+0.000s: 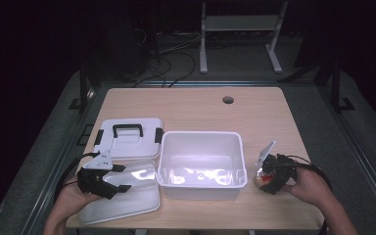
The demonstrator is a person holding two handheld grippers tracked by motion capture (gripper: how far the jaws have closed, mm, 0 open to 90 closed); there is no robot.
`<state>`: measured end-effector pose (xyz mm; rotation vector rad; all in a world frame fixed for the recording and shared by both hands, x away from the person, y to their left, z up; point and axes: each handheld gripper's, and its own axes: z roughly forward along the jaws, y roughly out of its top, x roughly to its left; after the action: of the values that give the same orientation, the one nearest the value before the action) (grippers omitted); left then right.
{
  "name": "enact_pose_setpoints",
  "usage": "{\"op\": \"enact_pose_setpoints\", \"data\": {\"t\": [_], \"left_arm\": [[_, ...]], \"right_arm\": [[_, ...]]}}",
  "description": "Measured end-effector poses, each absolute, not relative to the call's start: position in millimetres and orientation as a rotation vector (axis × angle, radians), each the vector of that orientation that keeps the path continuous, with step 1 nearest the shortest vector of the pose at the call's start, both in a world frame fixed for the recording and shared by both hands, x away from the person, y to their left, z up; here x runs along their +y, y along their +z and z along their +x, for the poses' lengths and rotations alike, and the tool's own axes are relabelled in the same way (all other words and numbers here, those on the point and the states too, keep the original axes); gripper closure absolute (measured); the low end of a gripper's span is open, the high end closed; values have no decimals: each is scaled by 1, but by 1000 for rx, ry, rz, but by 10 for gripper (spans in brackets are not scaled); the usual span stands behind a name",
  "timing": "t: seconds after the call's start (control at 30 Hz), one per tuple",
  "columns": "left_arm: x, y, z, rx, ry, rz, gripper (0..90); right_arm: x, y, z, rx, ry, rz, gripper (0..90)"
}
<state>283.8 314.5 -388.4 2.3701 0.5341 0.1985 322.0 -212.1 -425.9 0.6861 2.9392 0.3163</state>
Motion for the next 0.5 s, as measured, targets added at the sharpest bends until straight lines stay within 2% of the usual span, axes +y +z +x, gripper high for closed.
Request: {"op": "enact_pose_setpoints", "data": {"t": [0.5], "left_arm": [[316, -390, 283, 561, 202, 2368, 219]], "right_arm": [[-207, -375, 329, 2983, 211, 468, 201]]}}
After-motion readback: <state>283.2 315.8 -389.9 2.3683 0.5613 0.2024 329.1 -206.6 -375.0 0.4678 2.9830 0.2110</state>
